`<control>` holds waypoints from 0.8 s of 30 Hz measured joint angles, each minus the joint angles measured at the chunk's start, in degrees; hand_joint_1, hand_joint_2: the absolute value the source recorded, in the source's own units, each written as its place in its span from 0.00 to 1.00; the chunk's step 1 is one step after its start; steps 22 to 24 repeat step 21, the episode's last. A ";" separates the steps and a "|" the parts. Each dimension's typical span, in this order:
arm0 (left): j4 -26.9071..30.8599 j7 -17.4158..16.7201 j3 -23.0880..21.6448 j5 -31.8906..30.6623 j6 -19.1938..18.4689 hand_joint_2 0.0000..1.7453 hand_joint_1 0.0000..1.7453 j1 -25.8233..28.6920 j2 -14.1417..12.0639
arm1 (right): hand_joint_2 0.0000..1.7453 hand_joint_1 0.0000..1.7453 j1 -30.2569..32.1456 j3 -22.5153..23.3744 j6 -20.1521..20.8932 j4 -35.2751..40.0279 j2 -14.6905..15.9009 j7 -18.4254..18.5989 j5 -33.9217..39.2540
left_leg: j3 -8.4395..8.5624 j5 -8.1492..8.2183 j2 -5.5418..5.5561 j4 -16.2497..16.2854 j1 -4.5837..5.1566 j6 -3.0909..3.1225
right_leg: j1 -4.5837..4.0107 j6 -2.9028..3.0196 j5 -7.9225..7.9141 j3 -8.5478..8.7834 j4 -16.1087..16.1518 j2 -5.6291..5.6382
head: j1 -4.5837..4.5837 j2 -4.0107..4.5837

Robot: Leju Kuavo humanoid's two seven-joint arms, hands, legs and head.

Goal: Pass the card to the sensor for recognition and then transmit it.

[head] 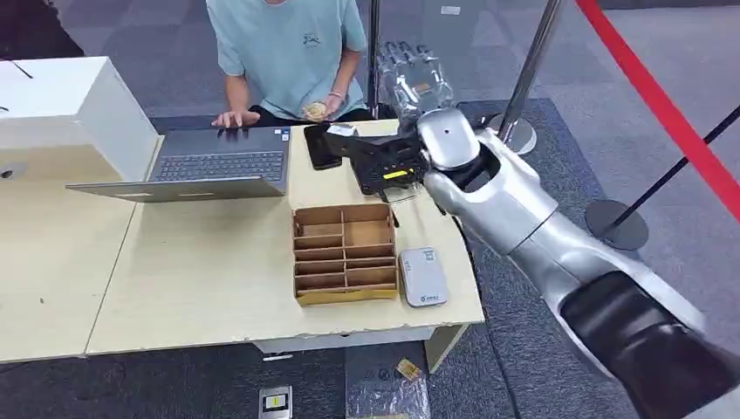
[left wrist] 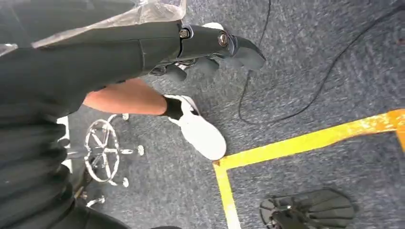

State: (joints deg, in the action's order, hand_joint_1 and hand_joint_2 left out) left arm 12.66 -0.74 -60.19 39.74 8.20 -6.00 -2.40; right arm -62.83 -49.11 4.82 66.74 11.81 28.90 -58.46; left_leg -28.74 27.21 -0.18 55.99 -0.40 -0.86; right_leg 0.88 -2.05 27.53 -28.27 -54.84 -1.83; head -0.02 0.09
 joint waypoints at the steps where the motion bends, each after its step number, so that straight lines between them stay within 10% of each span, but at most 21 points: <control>1: 0.00 0.37 0.00 0.24 0.26 1.00 0.00 0.07 0.00 | 1.00 0.00 -0.25 0.59 2.25 2.29 2.03 0.81 0.55 | -0.03 0.01 0.00 0.00 0.00 0.01 | 0.01 -0.03 -0.02 0.02 0.00 0.00 | -0.02 0.00; 12: 0.00 1.42 0.00 2.47 0.89 1.00 0.00 0.58 0.04 | 1.00 0.00 3.44 8.83 8.73 25.57 23.34 6.42 5.66 | 0.10 0.14 -0.21 0.03 -0.01 0.06 | 0.00 -0.04 -0.01 0.06 0.11 0.18 | -0.07 0.00; 19: 0.00 1.09 0.15 4.52 1.35 1.00 0.00 0.63 0.42 | 1.00 0.00 21.25 21.41 6.13 37.94 37.05 7.73 8.63 | 0.13 0.25 -0.24 0.03 -0.04 0.12 | -0.04 -0.05 0.00 0.22 0.20 0.25 | -0.09 0.00; 24: 0.00 1.07 0.20 5.14 1.57 1.00 0.00 0.57 0.44 | 1.00 0.00 28.17 26.41 4.13 39.91 39.47 7.36 9.00 | 0.19 0.27 -0.35 0.01 -0.05 0.14 | -0.06 -0.05 0.00 0.23 0.21 0.28 | -0.04 0.00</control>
